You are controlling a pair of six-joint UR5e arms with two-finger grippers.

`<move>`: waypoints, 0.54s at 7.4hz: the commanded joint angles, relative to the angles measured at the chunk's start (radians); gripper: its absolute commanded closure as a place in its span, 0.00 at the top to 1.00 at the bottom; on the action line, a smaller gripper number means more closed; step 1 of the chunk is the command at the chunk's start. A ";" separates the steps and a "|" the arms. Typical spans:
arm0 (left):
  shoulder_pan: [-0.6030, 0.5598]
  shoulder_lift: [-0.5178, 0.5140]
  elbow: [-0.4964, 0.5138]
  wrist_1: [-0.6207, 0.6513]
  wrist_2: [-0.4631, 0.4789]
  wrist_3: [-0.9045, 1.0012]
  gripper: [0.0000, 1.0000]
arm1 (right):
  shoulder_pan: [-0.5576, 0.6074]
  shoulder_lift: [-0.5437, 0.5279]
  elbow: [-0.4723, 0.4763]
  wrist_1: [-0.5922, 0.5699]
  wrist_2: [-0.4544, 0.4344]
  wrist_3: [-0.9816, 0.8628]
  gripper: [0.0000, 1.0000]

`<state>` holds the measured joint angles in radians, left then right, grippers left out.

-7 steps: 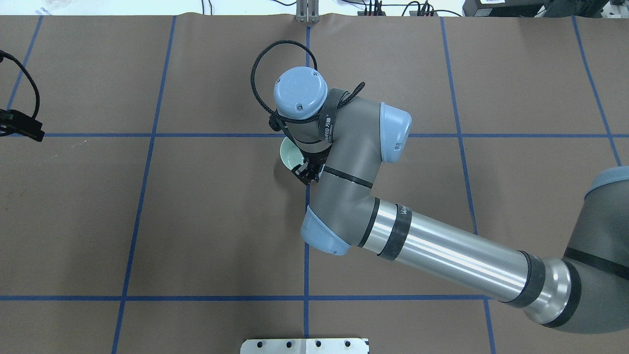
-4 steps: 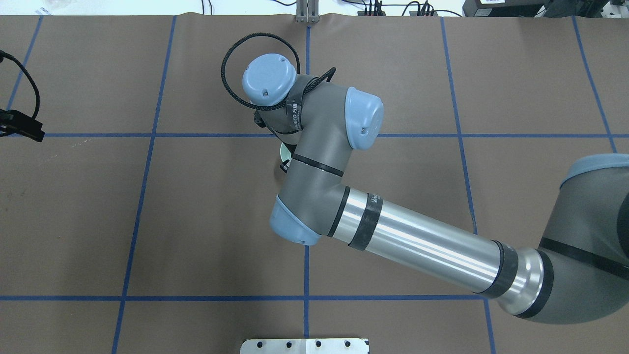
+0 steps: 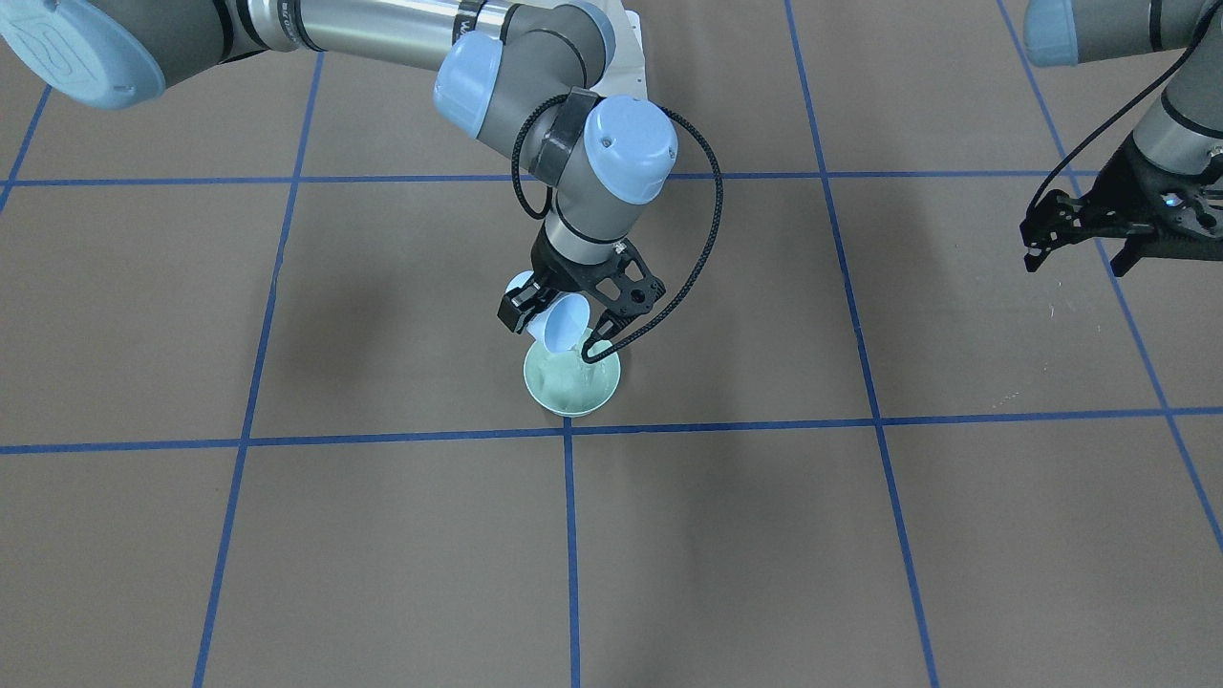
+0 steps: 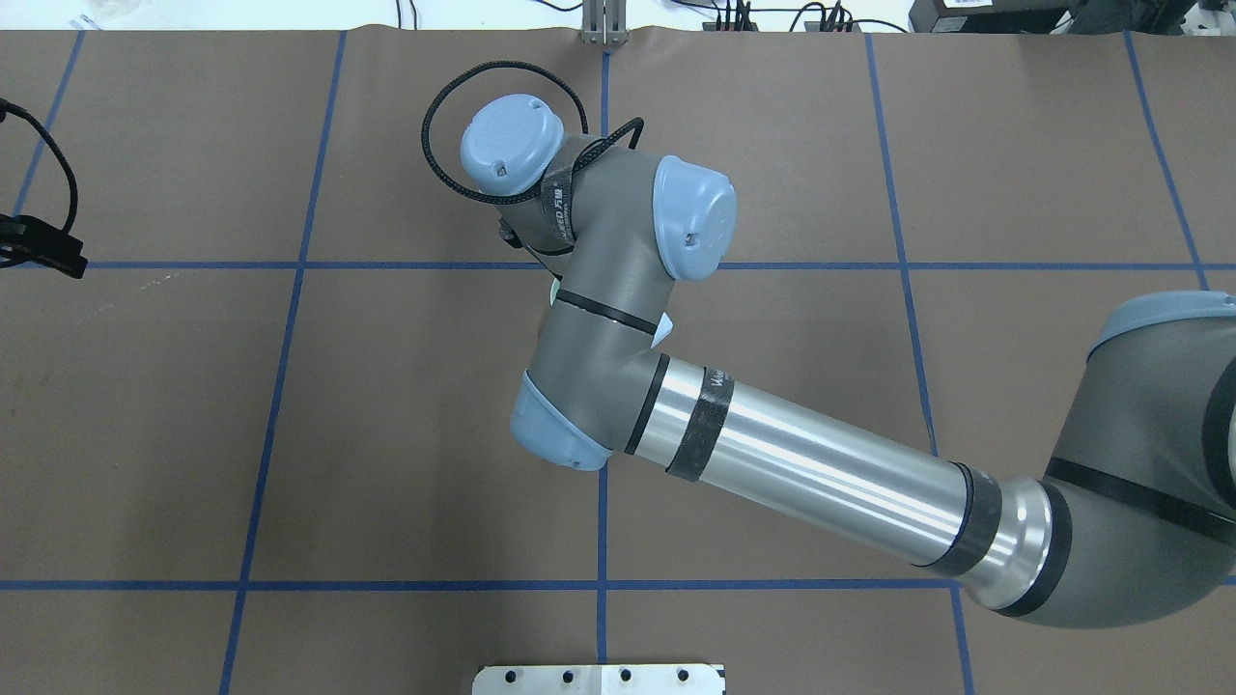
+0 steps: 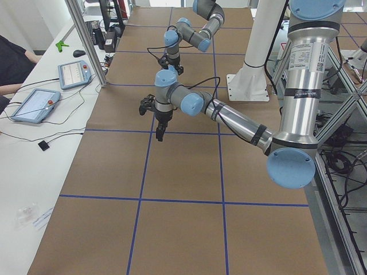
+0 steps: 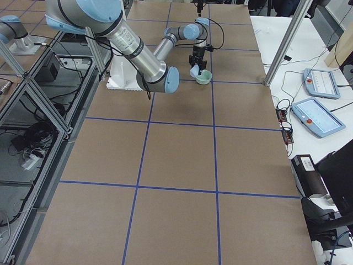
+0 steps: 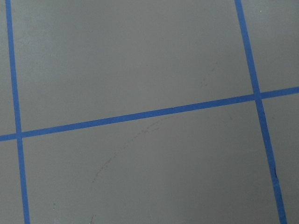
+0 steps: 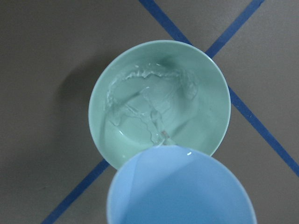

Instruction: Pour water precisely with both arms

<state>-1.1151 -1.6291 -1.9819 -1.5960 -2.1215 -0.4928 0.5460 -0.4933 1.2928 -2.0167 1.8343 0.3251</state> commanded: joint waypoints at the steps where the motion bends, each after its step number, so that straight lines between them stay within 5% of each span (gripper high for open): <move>1: 0.000 0.000 -0.002 -0.001 0.000 -0.001 1.00 | -0.001 0.059 -0.044 -0.094 0.000 -0.001 0.00; 4: 0.000 0.000 -0.002 -0.001 0.000 -0.001 1.00 | -0.001 0.091 -0.087 -0.178 -0.004 -0.001 0.00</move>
<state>-1.1152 -1.6291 -1.9833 -1.5968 -2.1215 -0.4935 0.5447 -0.4190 1.2180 -2.1429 1.8326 0.3237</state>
